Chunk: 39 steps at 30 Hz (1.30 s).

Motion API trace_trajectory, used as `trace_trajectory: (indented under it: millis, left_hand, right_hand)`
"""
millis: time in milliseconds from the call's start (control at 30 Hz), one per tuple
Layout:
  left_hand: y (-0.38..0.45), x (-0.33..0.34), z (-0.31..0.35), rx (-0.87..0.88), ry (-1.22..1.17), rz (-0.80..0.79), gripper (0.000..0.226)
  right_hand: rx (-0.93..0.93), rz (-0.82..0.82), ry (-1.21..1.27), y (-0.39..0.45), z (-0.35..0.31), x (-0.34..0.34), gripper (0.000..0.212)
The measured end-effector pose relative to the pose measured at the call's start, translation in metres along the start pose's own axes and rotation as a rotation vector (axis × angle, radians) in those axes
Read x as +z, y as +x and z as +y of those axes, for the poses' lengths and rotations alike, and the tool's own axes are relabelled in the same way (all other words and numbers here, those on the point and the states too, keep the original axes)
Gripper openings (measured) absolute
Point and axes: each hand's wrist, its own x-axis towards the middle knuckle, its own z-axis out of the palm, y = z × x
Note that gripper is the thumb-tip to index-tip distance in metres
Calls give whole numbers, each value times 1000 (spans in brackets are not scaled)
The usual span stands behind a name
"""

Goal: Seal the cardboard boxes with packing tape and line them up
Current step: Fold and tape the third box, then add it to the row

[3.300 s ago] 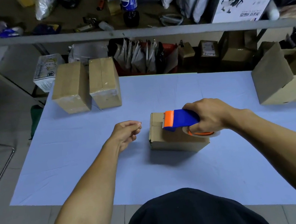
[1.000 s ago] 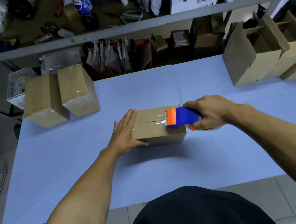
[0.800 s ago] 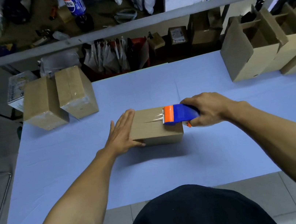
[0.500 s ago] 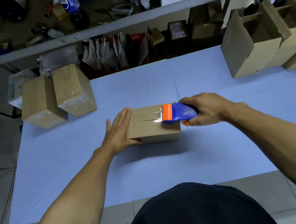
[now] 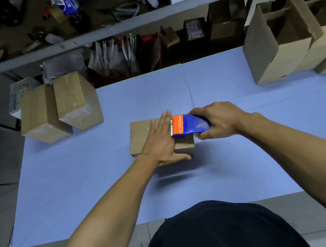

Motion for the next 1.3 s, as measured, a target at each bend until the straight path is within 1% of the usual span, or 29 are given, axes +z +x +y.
trace_trajectory:
  millis: [67, 167, 233, 267, 333, 400, 500, 567, 633, 700, 867, 1000, 1100, 1167, 1233, 1300]
  left_hand:
    - [2, 4, 7, -4, -20, 30, 122]
    - [0, 8, 9, -26, -23, 64, 112]
    - [-1, 9, 9, -46, -34, 80, 110]
    - [-1, 8, 11, -47, -38, 85, 110]
    - [-1, 8, 14, -48, -39, 96, 110]
    - [-2, 9, 13, -63, -30, 102, 111]
    - [-3, 10, 12, -76, 2, 92, 113]
    - [-2, 10, 11, -77, 39, 79, 112]
    - [-1, 8, 11, -78, 55, 64, 113]
    - [-1, 6, 13, -86, 57, 44, 114]
    - [-2, 2, 14, -67, 44, 25, 103]
    - [0, 2, 16, -64, 26, 33, 101]
    - [4, -2, 24, -112, -22, 32, 105]
    - [11, -7, 31, -181, -89, 60, 103]
    - [25, -10, 41, -294, -172, 107, 88]
    - [38, -11, 53, -399, -196, 128, 66]
  right_hand:
    - [-12, -8, -35, 0, 1, -1, 52]
    - [-15, -17, -156, 5, -4, -1, 51]
    - [-17, -6, -228, 7, -7, 2, 52]
    - [-25, -6, -246, 7, -7, 5, 59]
    - [-51, -21, -258, 4, -3, 11, 80]
    - [-76, -18, -223, 2, 1, 18, 88]
    - [-83, -26, -50, -7, 20, 20, 87]
    - [-72, -33, -4, -24, 45, 20, 83]
    - [-37, -37, -11, -41, 70, 19, 79]
    - [-11, -30, -7, -48, 81, 21, 77]
    - [-18, -1, -43, -41, 77, 31, 87]
    - [-23, 16, -110, -34, 66, 31, 81]
    - [-19, -2, -167, -22, 55, 29, 81]
    - [-16, -19, -187, -18, 53, 25, 81]
    - [-4, -38, -184, -16, 52, 23, 81]
    - [9, -55, -181, -15, 49, 20, 80]
